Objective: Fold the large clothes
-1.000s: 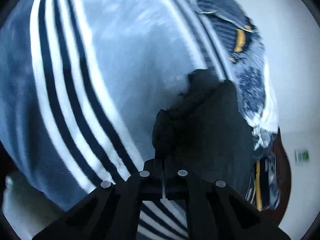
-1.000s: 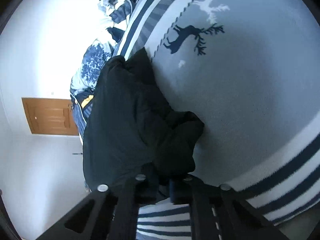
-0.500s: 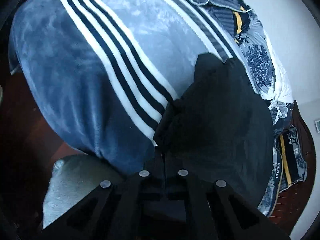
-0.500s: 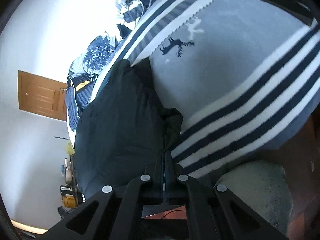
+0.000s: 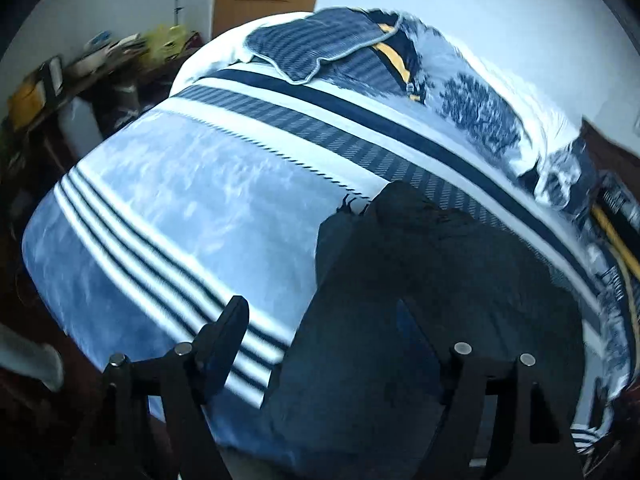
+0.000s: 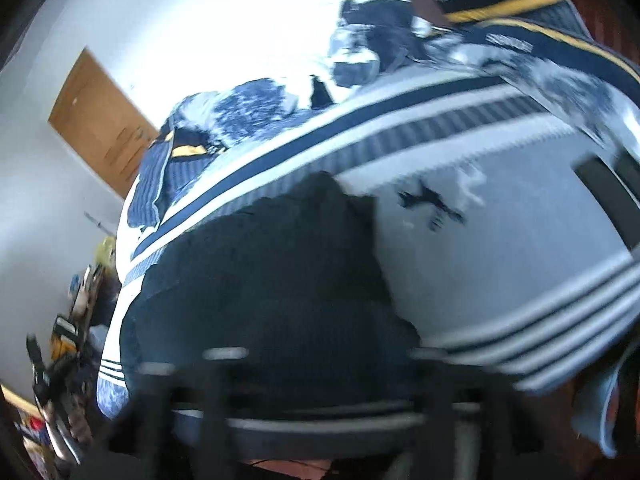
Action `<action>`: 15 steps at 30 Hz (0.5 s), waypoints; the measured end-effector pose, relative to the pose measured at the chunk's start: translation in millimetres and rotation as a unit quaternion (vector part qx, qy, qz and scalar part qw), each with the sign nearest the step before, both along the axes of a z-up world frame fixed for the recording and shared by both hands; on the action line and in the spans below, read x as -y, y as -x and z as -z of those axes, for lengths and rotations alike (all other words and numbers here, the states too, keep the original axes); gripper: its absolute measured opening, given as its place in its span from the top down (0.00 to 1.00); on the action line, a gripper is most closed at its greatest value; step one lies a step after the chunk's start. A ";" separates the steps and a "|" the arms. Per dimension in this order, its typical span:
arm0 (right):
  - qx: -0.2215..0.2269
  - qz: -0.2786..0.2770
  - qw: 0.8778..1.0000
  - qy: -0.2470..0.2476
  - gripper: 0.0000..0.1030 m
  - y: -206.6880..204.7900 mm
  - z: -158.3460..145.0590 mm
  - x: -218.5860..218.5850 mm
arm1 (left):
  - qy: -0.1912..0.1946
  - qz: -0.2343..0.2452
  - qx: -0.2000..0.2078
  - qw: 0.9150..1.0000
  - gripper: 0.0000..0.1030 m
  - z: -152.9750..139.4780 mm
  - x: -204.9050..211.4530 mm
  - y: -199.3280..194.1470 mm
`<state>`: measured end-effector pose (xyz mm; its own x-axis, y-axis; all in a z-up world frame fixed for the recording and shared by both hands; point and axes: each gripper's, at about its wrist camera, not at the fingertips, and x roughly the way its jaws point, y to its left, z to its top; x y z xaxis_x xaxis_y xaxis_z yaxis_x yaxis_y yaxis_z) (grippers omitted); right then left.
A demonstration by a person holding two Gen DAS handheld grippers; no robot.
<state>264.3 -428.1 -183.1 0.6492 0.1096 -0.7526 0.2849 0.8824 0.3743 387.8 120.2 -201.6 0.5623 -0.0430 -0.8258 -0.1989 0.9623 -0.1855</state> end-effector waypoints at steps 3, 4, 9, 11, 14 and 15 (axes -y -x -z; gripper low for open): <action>0.003 -0.013 1.000 0.009 0.23 -33.2 -5.8 -2.5 | -0.040 0.024 0.006 0.999 0.26 0.2 18.2 -38.2; 0.001 -0.024 1.000 -0.005 0.23 -49.5 -4.2 0.7 | -0.050 0.027 0.007 0.998 0.26 0.8 22.6 -51.7; -0.047 -0.069 0.996 -0.020 0.23 -119.8 17.4 14.7 | -0.008 0.051 -0.021 0.998 0.26 18.9 33.8 -101.9; -0.070 -0.078 0.994 -0.040 0.23 -147.6 31.6 23.3 | 0.010 0.065 -0.050 0.997 0.26 30.6 39.4 -123.0; -0.108 -0.059 0.990 -0.064 0.23 -189.2 61.0 42.0 | 0.020 0.065 -0.086 0.994 0.26 46.3 38.1 -153.9; -0.115 -0.051 0.989 -0.073 0.23 -200.0 71.7 48.5 | 0.033 0.065 -0.097 0.993 0.26 52.5 35.5 -161.7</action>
<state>464.3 -476.6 -254.7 0.4424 0.2847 -0.8504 0.2888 0.8525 0.4357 549.5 84.7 -254.0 0.3790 -0.1618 -0.9111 -0.1117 0.9694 -0.2187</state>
